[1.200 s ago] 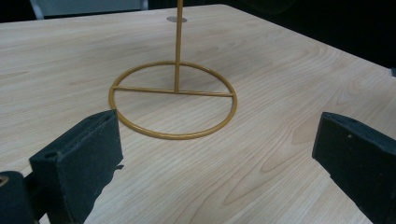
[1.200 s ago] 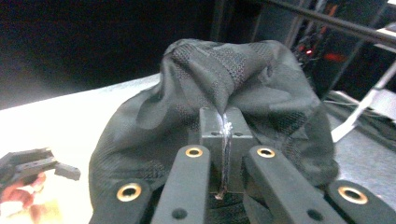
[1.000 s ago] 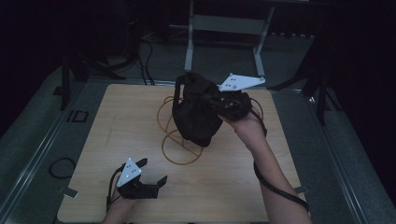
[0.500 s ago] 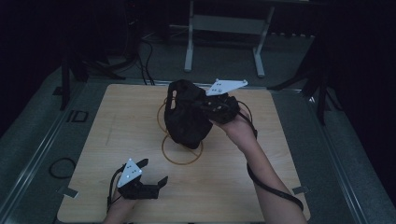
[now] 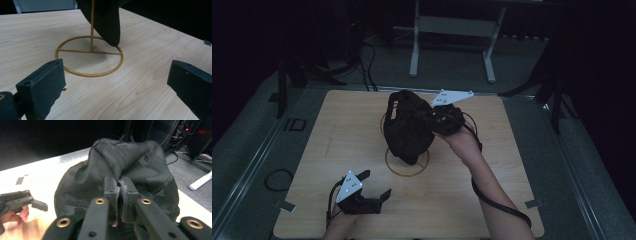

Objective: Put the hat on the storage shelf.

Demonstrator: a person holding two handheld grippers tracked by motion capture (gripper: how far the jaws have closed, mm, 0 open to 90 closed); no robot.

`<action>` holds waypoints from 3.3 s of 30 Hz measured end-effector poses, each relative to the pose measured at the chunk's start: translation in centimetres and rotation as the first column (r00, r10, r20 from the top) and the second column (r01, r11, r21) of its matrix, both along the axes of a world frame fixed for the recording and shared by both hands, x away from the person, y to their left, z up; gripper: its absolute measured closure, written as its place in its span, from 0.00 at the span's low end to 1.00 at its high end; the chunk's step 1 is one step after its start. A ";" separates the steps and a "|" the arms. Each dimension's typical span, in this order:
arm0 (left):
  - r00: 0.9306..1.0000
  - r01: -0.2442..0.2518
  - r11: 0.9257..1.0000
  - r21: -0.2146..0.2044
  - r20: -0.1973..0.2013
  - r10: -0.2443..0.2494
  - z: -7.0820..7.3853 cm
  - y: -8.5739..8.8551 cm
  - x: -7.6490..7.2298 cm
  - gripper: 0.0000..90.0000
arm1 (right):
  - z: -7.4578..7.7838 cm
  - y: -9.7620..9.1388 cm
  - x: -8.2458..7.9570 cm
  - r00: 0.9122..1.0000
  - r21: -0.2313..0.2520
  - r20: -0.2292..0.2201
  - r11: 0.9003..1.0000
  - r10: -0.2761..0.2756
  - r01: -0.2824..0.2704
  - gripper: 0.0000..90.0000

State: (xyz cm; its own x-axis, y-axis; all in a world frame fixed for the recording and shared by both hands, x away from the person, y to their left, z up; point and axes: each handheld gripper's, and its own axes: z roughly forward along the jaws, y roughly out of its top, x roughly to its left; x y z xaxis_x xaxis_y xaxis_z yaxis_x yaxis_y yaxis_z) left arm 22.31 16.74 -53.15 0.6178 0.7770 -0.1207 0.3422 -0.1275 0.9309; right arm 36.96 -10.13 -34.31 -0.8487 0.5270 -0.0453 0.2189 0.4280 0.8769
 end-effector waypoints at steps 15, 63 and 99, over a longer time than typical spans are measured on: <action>1.000 -0.009 1.000 -0.004 0.011 0.009 0.1 0.1 -0.1 0.02 | 0.1 0.1 -0.3 1.000 -0.006 0.023 1.000 -0.003 0.003 0.58; 0.998 -0.068 0.997 0.028 0.013 0.067 0.0 1.3 -0.1 0.02 | -4.2 -8.8 -1.2 0.995 0.022 -0.035 0.995 -0.092 0.093 0.15; 0.989 -0.141 0.986 0.089 -0.024 0.144 -0.6 4.7 -0.4 0.02 | -15.4 -15.9 -3.9 0.972 0.045 -0.124 0.978 -0.197 0.204 0.16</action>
